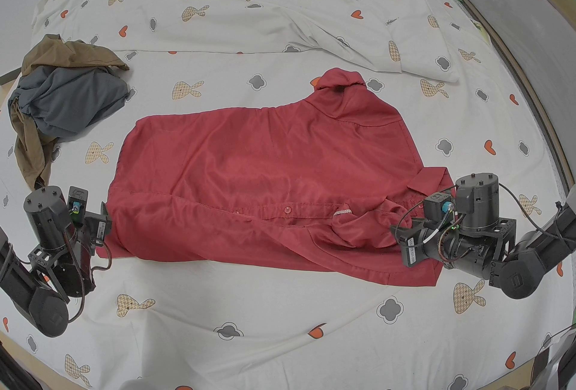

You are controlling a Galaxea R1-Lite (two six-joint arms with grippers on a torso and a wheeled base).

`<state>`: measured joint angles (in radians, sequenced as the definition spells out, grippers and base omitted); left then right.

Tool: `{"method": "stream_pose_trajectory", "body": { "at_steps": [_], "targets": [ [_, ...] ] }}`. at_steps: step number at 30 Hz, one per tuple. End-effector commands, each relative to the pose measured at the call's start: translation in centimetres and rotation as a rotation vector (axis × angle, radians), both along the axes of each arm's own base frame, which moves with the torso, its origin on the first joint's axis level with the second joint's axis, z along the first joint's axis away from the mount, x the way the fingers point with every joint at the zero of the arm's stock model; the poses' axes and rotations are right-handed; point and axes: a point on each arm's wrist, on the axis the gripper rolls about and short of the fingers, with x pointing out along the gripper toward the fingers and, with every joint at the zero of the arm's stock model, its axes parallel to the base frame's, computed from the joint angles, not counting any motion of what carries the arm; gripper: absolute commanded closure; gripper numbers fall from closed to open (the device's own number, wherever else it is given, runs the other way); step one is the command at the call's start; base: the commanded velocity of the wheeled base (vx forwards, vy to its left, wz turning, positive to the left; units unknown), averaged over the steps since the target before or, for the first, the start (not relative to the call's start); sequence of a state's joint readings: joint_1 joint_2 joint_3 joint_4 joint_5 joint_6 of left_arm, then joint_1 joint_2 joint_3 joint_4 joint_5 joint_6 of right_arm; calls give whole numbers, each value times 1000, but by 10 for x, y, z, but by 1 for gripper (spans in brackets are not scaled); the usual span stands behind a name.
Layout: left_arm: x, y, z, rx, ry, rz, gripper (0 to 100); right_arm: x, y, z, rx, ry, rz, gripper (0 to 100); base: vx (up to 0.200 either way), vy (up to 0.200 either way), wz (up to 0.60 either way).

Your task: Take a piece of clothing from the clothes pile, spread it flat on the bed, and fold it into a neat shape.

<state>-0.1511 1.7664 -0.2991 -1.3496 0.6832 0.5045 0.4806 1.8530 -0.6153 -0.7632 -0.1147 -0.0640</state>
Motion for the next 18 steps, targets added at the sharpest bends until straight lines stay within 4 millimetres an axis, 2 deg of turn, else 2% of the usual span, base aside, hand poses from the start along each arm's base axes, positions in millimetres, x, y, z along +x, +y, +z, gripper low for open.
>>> {"method": "stream_pose_trajectory", "body": {
  "at_steps": [1, 8, 18],
  "targets": [
    [1, 2, 0, 0, 1, 8, 0, -6, -4, 19, 27, -56, -3, 100, 0, 0, 0],
    [1, 2, 0, 0, -1, 8, 0, -6, -15, 36, 46, -112, -39, 100, 0, 0, 0],
    [1, 2, 0, 0, -2, 9, 0, 9, -9, 64, 73, -196, -67, 100, 0, 0, 0]
  ]
}}
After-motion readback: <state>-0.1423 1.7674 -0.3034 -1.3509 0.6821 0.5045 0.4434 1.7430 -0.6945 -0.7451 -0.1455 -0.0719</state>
